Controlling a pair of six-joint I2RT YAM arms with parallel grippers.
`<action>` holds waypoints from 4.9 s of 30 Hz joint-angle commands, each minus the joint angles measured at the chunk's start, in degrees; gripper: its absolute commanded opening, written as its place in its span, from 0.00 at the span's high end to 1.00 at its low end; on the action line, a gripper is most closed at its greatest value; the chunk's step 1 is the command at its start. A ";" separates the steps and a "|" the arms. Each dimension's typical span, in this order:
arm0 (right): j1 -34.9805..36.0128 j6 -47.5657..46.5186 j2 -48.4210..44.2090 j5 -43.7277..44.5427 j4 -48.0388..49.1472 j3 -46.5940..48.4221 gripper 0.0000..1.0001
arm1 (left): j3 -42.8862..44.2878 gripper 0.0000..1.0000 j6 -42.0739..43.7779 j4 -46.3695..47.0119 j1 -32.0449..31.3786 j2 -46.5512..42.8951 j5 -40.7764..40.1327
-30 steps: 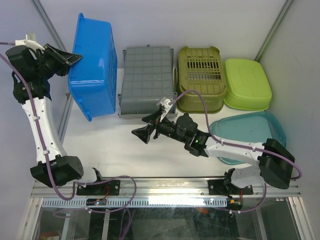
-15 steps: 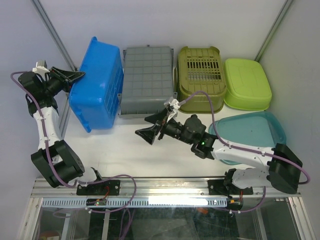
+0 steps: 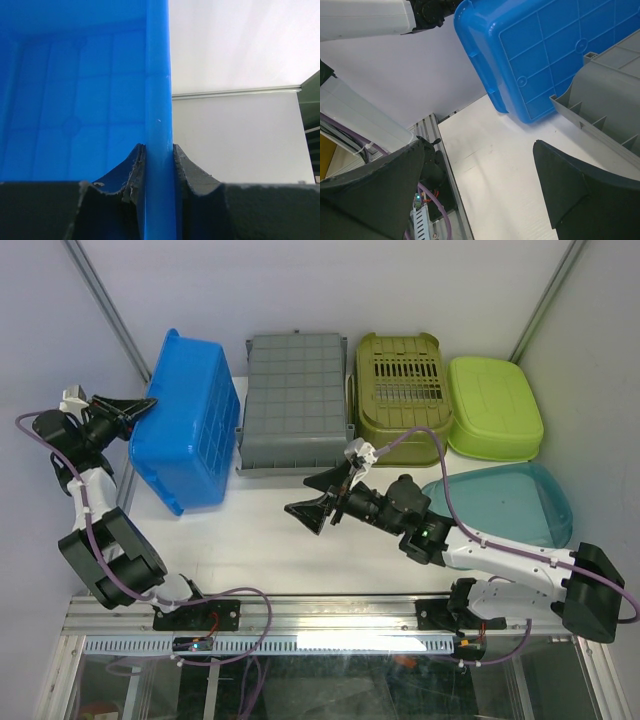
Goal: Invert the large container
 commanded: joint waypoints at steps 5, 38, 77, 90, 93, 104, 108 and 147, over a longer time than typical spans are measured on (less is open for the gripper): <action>0.24 -0.82 -0.19 1.01 0.59 0.98 0.06 | 4.46 1.00 24.91 -23.04 1.90 5.67 -4.23; 0.21 -0.82 5.96 1.01 1.57 4.98 0.06 | 13.85 0.77 48.55 -44.03 2.58 13.06 -21.03; 0.32 -0.82 3.15 1.01 -6.44 5.55 0.06 | 28.21 0.01 55.86 -59.57 -18.97 -1.14 -47.12; 0.27 -7.60 -15.61 26.28 -38.12 5.40 0.03 | 8.91 0.01 52.84 -67.45 -27.67 -22.11 -67.84; 0.25 -7.60 -18.64 26.28 -39.08 4.13 0.03 | 3.00 0.01 48.74 -67.63 -27.64 -23.63 -71.26; 0.21 -8.31 -19.00 33.98 -43.07 5.86 0.01 | -1.23 0.01 46.26 -55.31 -23.20 -12.18 -60.40; 0.21 -8.27 -19.70 34.71 -43.32 6.16 0.01 | 4.93 0.01 48.48 -51.93 -23.12 -5.02 -57.43; -32.16 20.87 -15.38 36.47 -66.31 19.95 0.01 | 13.82 0.01 54.96 -56.60 -60.71 -25.94 -63.98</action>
